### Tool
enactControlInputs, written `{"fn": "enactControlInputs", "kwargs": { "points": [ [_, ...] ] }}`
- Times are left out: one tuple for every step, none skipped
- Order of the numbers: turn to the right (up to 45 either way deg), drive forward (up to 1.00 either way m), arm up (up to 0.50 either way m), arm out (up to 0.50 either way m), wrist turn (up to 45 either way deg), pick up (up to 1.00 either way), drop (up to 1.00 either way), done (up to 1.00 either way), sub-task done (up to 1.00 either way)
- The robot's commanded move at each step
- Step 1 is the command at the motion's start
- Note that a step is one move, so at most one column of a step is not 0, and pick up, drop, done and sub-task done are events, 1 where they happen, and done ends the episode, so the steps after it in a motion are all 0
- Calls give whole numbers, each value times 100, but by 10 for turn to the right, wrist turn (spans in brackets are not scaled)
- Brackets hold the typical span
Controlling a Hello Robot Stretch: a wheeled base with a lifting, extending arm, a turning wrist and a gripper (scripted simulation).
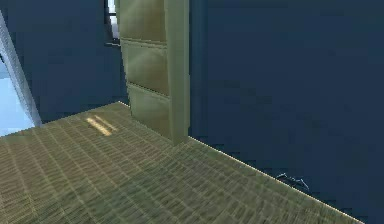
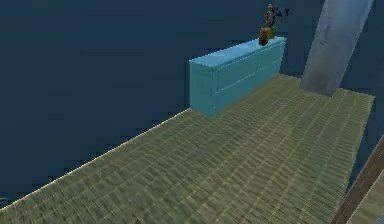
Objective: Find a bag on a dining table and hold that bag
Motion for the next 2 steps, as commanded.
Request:
{"fn": "enactControlInputs", "kwargs": {
  "points": [
    [0,55,0,0,0,0,0,0,0],
    [-450,0,0,0,0,0,0,0,0]
  ]
}}
